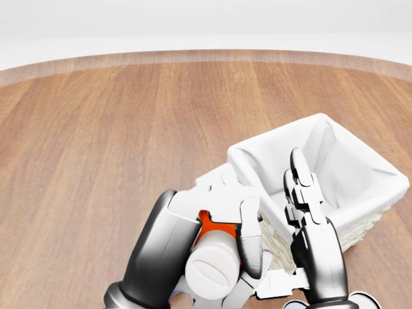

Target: Pick up the ketchup, and put it in the basket.

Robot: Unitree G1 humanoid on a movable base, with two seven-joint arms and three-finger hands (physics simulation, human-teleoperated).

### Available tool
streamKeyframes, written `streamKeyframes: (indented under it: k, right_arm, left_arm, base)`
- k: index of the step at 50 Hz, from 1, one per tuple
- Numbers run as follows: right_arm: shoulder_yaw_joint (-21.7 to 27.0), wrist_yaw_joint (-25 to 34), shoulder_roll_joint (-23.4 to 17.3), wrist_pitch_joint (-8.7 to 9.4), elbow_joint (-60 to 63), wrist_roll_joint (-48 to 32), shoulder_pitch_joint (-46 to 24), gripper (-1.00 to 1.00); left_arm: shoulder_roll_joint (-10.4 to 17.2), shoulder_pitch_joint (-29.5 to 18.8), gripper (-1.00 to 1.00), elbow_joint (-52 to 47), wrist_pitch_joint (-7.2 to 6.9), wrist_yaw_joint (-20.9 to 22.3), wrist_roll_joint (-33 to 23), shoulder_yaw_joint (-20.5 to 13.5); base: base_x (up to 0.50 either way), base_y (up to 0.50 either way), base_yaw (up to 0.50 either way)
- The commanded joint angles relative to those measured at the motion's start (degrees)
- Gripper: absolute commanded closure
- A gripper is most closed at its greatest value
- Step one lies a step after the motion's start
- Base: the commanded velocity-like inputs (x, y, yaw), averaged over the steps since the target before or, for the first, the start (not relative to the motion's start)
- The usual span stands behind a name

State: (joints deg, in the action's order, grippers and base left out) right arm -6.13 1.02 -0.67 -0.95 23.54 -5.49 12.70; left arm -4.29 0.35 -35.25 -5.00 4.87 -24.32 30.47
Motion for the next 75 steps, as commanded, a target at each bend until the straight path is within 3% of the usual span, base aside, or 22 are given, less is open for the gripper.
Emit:
streamKeyframes:
  k: [1,24,34,40,41,42,46,47,48,49,75]
  right_arm:
    - [0.20,0.14,0.03,0.06,0.10,0.12,-0.09,-1.00]
    - [-0.20,-0.02,0.04,0.03,0.35,-0.19,0.16,-1.00]
    - [-0.22,-0.24,-0.06,-0.64,0.15,-0.62,0.23,-1.00]
    - [-0.29,0.33,-0.29,-2.07,-0.39,-0.28,0.70,-0.99]
    - [-0.64,1.85,-0.84,-4.05,-0.74,0.48,1.41,0.69]
    - [-0.53,1.76,-0.65,-4.05,-0.57,0.56,1.71,1.00]
    - [-0.54,2.43,-0.73,-4.05,-0.88,0.25,1.68,1.00]
    - [-0.52,2.65,-0.70,-4.04,-1.05,0.43,1.62,1.00]
    - [-0.53,2.63,-0.66,-4.05,-1.12,0.33,1.63,1.00]
    - [-0.71,2.62,-0.70,-4.05,-1.38,-0.13,1.72,1.00]
    - [-0.63,2.96,-0.67,-4.05,-2.54,-1.83,1.48,1.00]
  left_arm:
    - [-0.12,0.73,1.00,-0.86,0.00,-1.45,1.22,3.42]
    - [0.44,1.78,1.00,-0.29,0.00,-2.75,1.30,6.42]
    - [0.52,1.82,1.00,-0.37,0.00,-2.95,1.50,6.88]
    - [0.49,1.72,1.00,-0.42,0.00,-2.92,1.63,6.85]
    - [0.47,1.72,1.00,-0.30,0.00,-2.98,1.69,6.80]
    - [0.46,1.74,1.00,-0.31,0.00,-2.99,1.66,6.85]
    - [0.45,1.77,0.96,-0.80,0.00,-3.07,1.33,7.20]
    - [0.48,1.83,0.76,-1.02,0.00,-3.11,1.20,7.31]
    - [0.41,1.82,-0.22,-1.11,0.00,-3.18,1.18,7.29]
    - [0.38,1.69,-1.00,-1.16,0.00,-3.17,0.96,7.29]
    - [0.64,1.39,-1.00,-2.34,0.00,-2.93,1.22,5.50]
  base:
    - [0.00,0.00,0.00]
    - [0.00,0.00,0.00]
    - [0.00,0.00,0.00]
    - [0.00,0.00,0.00]
    - [0.00,0.00,0.00]
    - [0.00,0.00,0.00]
    - [0.00,0.00,0.00]
    - [0.00,0.00,0.00]
    - [0.00,0.00,0.00]
    - [0.00,0.00,0.00]
    - [0.00,0.00,0.00]
